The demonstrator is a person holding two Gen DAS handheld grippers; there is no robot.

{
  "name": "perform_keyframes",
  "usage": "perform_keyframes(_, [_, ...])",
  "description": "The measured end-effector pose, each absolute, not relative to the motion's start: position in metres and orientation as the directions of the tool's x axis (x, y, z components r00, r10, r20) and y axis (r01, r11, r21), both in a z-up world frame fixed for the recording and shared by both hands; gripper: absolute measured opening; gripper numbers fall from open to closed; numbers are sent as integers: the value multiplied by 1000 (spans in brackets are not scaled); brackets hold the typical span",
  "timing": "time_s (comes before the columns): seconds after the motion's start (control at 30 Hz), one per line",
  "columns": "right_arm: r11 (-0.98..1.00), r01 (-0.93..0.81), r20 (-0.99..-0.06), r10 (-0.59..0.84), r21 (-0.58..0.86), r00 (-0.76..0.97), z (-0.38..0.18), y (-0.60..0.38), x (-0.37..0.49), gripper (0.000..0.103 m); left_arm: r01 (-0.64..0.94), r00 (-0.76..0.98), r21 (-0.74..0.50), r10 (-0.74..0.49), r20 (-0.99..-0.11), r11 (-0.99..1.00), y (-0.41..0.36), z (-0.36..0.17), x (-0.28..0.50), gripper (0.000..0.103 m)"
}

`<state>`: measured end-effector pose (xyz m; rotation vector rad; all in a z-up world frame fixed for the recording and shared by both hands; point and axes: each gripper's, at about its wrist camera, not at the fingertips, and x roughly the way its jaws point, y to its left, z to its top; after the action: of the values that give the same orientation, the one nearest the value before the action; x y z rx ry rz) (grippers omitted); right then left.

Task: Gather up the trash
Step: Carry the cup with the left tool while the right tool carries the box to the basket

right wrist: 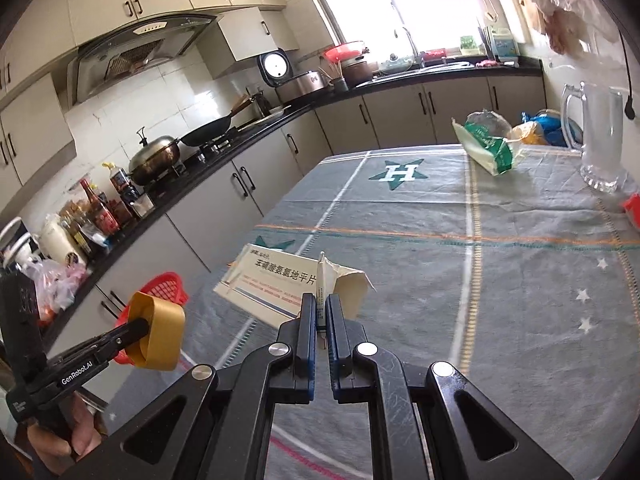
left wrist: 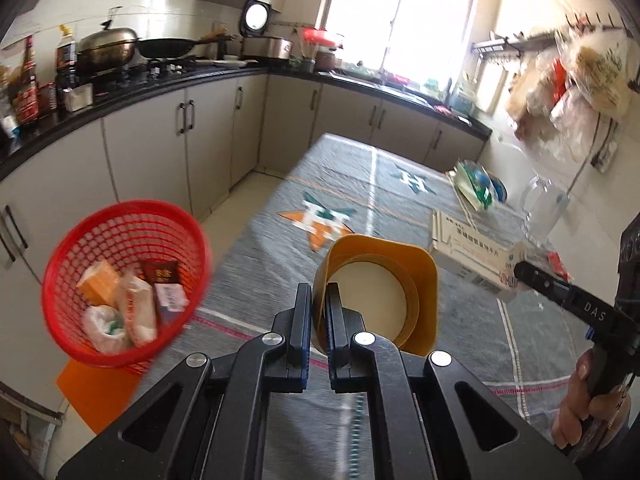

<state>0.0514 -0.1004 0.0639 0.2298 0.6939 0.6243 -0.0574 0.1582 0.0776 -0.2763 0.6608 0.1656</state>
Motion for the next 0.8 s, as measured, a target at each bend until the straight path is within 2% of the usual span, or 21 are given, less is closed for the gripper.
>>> perform_keyframes(0.37, [737, -551, -515, 672, 392, 532, 91, -13, 31, 7, -372, 783, -238, 166, -599, 897, 242, 88, -95, 6])
perform_keyframes(0.8, [685, -644, -551, 701, 341, 453, 102, 91, 10, 7, -472, 760, -278, 225, -610, 837, 315, 71, -124, 6])
